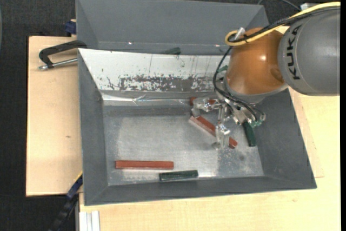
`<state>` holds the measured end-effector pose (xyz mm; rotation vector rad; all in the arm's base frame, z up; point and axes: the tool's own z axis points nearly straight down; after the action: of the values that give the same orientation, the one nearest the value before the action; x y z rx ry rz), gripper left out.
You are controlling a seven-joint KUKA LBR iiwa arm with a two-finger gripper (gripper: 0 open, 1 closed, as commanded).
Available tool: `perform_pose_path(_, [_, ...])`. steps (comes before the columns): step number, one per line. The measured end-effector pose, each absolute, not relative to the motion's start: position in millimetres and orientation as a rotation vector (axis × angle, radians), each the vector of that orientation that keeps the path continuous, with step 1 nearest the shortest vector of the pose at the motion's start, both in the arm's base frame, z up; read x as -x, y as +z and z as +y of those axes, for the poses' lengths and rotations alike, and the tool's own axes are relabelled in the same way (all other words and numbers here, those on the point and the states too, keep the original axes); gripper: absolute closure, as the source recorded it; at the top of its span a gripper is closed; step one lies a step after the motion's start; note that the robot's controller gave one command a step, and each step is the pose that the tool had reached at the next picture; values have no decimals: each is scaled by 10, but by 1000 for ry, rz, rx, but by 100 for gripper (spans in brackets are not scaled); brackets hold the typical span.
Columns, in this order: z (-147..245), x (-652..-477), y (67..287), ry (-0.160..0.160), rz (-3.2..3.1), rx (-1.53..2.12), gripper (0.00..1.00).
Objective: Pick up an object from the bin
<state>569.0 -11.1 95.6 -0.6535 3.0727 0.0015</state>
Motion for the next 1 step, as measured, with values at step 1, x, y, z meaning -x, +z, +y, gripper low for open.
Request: perform_pose_path(1, [-110,-5692,952,2,3071,651,0])
